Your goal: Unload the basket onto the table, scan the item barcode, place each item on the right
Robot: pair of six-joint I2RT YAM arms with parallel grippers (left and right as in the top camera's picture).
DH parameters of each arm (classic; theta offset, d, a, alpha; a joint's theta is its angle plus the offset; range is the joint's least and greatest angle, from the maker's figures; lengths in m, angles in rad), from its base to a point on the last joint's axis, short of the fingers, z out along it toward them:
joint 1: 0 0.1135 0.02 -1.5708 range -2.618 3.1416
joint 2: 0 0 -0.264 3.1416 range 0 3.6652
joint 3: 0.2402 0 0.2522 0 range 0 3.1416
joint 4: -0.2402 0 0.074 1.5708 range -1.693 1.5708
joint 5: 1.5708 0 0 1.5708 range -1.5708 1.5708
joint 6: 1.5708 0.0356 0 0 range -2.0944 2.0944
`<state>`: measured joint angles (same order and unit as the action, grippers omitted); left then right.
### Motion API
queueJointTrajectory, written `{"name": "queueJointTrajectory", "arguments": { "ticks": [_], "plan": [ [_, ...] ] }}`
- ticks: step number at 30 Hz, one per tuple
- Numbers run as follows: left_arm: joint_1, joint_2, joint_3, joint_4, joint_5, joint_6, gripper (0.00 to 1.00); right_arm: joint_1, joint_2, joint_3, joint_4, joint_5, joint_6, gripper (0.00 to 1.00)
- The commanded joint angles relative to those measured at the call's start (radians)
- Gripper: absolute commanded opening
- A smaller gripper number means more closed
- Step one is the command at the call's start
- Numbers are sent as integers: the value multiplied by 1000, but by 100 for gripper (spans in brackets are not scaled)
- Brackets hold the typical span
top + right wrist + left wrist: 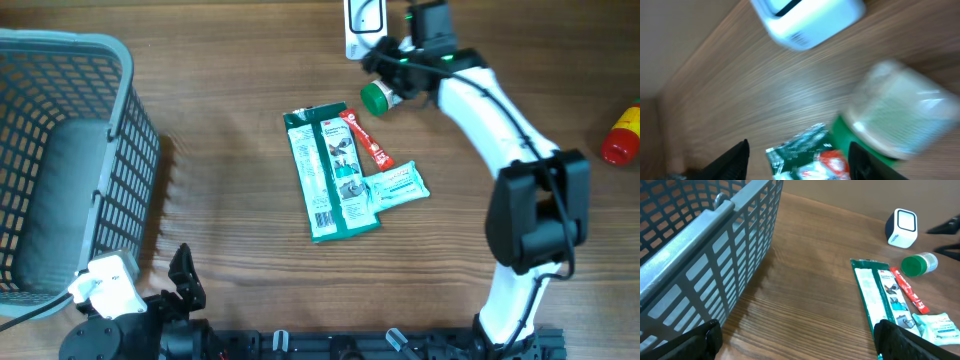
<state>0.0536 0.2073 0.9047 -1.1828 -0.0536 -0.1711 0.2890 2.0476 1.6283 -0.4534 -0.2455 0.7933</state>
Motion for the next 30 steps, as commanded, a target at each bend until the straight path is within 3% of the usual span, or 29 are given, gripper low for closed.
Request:
{"name": "queueJointTrajectory", "arguments": {
  "ticks": [1, 11, 30],
  "plan": [
    [-4, -5, 1, 2, 8, -5, 100, 56, 20, -3, 45, 131, 27, 62],
    [-4, -5, 1, 2, 8, -5, 100, 60, 71, -3, 37, 293, 28, 57],
    [-4, -5, 1, 2, 8, -5, 100, 9, 71, -3, -354, 365, 82, 57]
  ]
}}
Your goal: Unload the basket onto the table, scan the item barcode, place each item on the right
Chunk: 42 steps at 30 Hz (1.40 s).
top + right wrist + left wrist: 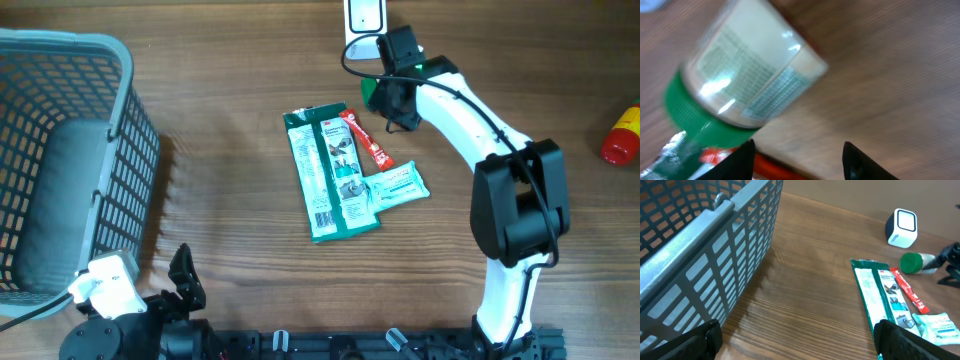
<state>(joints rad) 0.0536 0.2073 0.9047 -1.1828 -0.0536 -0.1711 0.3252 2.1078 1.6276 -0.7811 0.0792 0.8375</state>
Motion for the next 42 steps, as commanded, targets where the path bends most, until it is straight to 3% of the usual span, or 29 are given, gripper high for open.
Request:
{"name": "queueJointTrajectory", "arguments": {
  "ticks": [1, 6, 11, 21, 26, 32, 42],
  "plan": [
    [-4, -5, 1, 2, 8, -5, 100, -31, 8, -2, -36, 31, 37, 57],
    [-4, -5, 1, 2, 8, -5, 100, -45, -45, -2, -67, -117, 27, 57],
    [-4, -5, 1, 2, 8, -5, 100, -45, -118, -2, -23, -154, 30, 47],
    [-4, -5, 1, 2, 8, -5, 100, -45, -32, -2, 401, -95, 55, 12],
    [-4, -5, 1, 2, 8, -5, 100, -45, 43, -2, 489, -95, 56, 8],
    [-4, -5, 1, 2, 8, -5, 100, -45, 76, -2, 460, -82, 51, 5],
    [-4, -5, 1, 2, 8, -5, 100, -45, 75, -2, 251, -103, -55, 5]
  ]
}}
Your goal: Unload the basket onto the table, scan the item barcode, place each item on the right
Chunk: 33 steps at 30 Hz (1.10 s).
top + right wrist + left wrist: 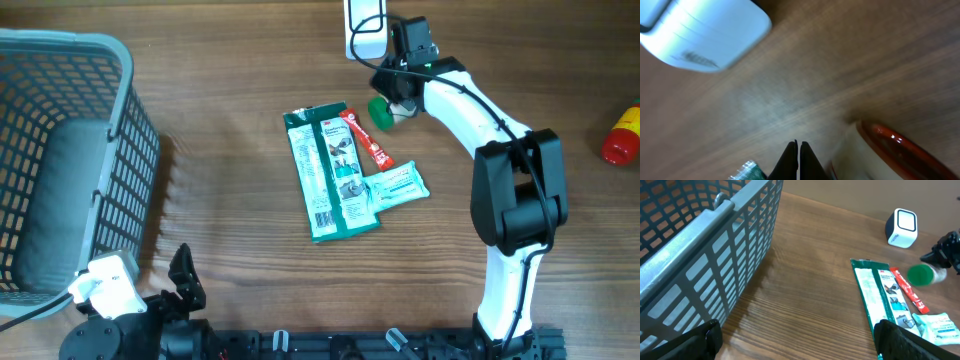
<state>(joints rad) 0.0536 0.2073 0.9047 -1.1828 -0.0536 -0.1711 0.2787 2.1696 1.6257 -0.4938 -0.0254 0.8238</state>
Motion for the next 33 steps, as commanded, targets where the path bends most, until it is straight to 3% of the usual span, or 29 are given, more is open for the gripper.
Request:
{"name": "queueJointTrajectory", "arguments": {
  "ticks": [1, 18, 19, 20, 24, 27, 33],
  "plan": [
    [-4, -5, 1, 2, 8, -5, 100, 2, 13, 0, -53, 2, -42, 4],
    [-4, -5, 1, 2, 8, -5, 100, 1, -76, 0, -211, 43, -126, 4],
    [-4, -5, 1, 2, 8, -5, 100, 1, -92, 0, -217, 43, -126, 8],
    [-4, -5, 1, 2, 8, -5, 100, 1, -118, 0, -230, 43, -127, 22],
    [-4, -5, 1, 2, 8, -5, 100, 1, -182, 0, -286, 43, -132, 61],
    [-4, -5, 1, 2, 8, -5, 100, 1, -185, 0, -378, 49, -97, 73],
    [-4, -5, 1, 2, 8, -5, 100, 1, -163, -11, -436, 163, -109, 85]
  ]
}}
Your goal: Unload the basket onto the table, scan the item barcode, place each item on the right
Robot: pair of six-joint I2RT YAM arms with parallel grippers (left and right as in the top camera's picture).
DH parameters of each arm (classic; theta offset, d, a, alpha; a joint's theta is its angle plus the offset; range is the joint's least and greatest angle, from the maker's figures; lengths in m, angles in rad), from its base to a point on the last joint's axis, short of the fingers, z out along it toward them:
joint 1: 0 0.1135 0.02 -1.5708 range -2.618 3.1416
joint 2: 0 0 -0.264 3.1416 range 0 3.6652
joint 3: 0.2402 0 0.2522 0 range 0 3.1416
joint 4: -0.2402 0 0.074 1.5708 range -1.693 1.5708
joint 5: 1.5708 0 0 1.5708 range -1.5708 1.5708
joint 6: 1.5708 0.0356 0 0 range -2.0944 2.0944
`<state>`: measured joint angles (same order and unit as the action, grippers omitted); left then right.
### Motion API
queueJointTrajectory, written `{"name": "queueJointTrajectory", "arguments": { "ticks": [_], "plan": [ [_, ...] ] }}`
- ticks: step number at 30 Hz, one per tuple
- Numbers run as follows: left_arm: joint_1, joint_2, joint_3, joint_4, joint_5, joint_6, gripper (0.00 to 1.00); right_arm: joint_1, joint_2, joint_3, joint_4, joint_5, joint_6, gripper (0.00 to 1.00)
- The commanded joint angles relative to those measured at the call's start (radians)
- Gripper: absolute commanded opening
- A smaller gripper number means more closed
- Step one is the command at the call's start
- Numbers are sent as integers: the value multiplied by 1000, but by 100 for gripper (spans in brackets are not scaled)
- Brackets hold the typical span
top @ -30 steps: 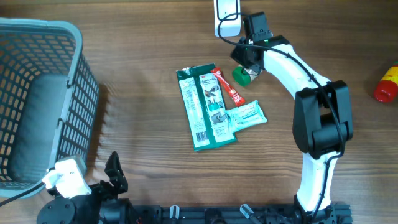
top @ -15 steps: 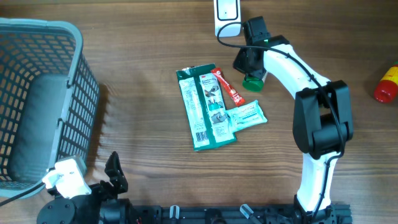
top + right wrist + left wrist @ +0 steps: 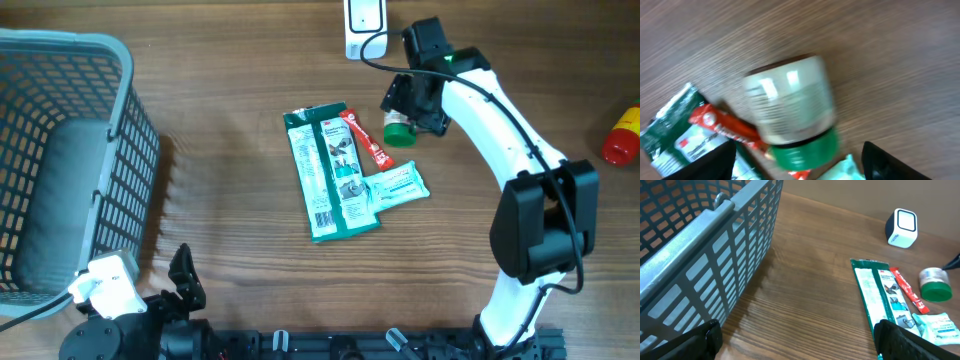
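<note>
A small clear jar with a green cap lies on its side on the wooden table, cap toward the near edge, just right of the red sachet. My right gripper hovers over the jar with its fingers spread wide and nothing between them. The white scanner stands at the far edge, behind the jar. My left gripper is open, low at the near left, beside the basket. From there the jar and the scanner show at the far right.
A grey plastic basket fills the left side. A long green package and a teal packet lie mid-table beside the sachet. A red bottle lies at the right edge.
My right gripper, whose fingers were together close to the scanner, is now spread open. The jar lies a little nearer and further right, its cap turned from leftward toward the near edge.
The jar first lay near the scanner with my open right gripper beside it. Then the gripper was over the jar, then shut next to it. Now the jar lies further from the scanner, turned, by the sachet. The left arm stayed still.
</note>
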<state>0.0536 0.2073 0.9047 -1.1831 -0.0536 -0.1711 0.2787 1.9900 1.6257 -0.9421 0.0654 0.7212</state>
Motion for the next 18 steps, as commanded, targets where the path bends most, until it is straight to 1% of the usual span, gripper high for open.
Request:
{"name": "queueJointTrajectory", "arguments": {
  "ticks": [1, 4, 6, 8, 10, 15, 18],
  "plan": [
    [-4, -5, 1, 2, 8, -5, 100, 1, 17, -13, 18, 68, -19, 85],
    [-4, -5, 1, 2, 8, -5, 100, 1, 17, -24, 37, 64, -35, 88],
    [-4, -5, 1, 2, 8, -5, 100, 1, 17, -36, 62, -2, -116, 90],
    [-4, -5, 1, 2, 8, -5, 100, 1, 17, -55, 76, -79, -203, 95],
    [-4, -5, 1, 2, 8, -5, 100, -2, 17, -92, 77, -71, -233, 99],
    [-4, -5, 1, 2, 8, -5, 100, -50, 17, -200, 148, -79, -251, 100],
    [-4, -5, 1, 2, 8, -5, 100, -90, 19, -238, 211, -192, -316, 100]
  ]
}}
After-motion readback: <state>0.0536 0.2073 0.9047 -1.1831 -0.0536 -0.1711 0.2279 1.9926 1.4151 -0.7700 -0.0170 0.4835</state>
